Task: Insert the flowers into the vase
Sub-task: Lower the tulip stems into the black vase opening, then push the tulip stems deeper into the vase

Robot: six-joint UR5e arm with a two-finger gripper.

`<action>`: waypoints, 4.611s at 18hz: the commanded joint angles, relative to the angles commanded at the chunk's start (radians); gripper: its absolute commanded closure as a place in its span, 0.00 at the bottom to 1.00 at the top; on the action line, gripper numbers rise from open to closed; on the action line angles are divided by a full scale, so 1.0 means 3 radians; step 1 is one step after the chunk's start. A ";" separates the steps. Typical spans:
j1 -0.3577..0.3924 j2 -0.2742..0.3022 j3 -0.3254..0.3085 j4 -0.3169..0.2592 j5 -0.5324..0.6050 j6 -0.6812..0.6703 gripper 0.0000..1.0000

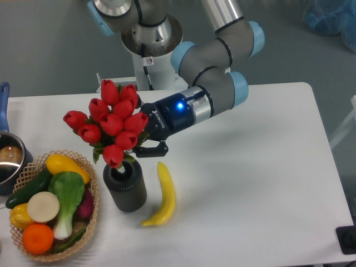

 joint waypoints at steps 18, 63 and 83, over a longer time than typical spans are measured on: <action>0.0000 -0.0220 -0.0312 0.0000 0.0000 0.0710 0.55; 0.0005 -0.0404 -0.0450 0.0010 0.0041 0.1222 0.27; 0.0010 -0.0409 -0.0465 0.0015 0.0041 0.1345 0.05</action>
